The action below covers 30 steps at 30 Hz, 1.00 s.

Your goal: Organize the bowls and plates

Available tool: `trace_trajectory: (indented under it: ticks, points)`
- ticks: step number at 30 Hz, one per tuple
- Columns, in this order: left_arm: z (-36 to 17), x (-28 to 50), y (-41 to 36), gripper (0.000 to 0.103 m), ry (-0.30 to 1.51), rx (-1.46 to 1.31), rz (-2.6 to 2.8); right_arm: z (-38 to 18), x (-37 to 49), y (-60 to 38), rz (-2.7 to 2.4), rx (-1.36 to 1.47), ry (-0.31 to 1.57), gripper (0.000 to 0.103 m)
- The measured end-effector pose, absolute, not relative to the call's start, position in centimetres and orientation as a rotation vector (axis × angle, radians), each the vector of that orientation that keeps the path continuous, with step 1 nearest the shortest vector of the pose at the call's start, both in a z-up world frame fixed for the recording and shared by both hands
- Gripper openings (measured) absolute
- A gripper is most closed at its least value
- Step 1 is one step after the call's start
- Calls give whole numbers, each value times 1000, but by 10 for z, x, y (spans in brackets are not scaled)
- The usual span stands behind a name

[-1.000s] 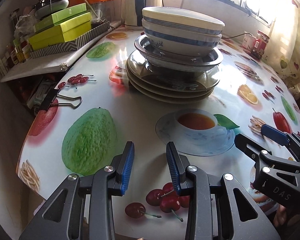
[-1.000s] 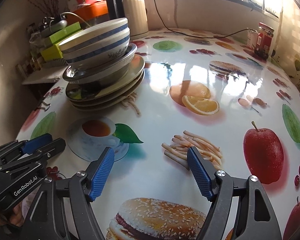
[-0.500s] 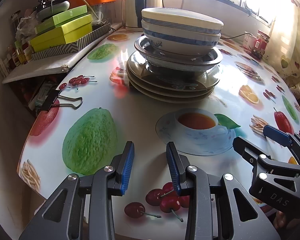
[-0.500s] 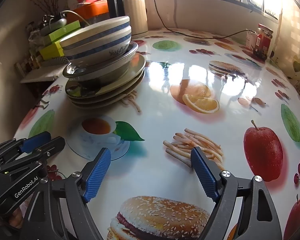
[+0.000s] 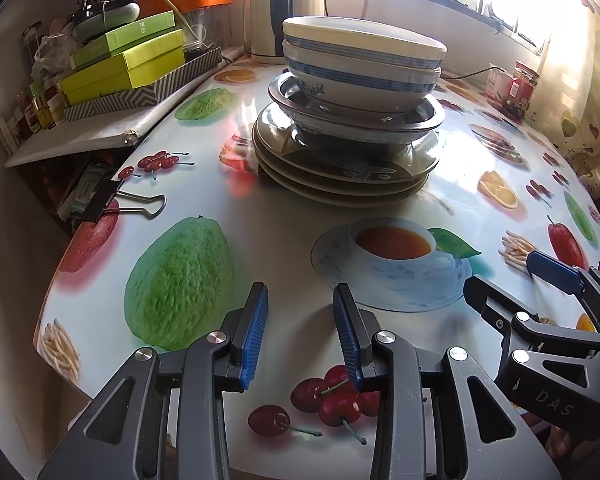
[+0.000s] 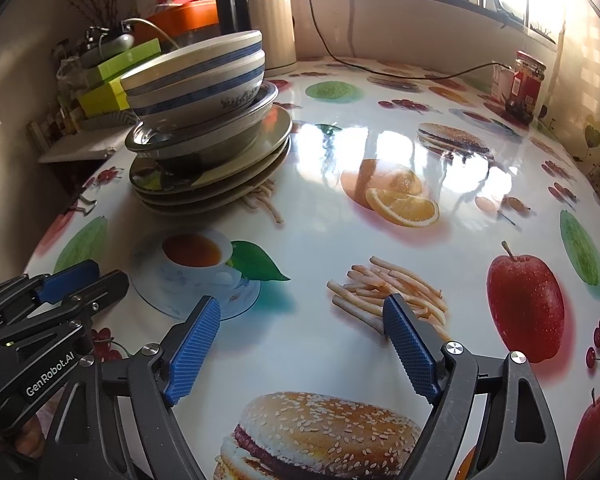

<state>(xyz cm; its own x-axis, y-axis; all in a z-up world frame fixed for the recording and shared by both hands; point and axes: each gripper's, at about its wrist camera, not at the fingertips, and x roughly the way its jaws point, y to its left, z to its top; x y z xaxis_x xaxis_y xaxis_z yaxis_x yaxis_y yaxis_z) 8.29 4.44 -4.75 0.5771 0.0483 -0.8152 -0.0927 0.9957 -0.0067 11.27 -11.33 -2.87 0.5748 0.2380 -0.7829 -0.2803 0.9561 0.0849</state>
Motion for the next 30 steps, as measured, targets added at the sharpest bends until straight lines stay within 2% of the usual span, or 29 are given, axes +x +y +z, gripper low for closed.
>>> trace_trajectory:
  ticks: [30]
  points:
    - [-48,83,44,38,951,-50,83,-28,112,-113,301,-55,909,85]
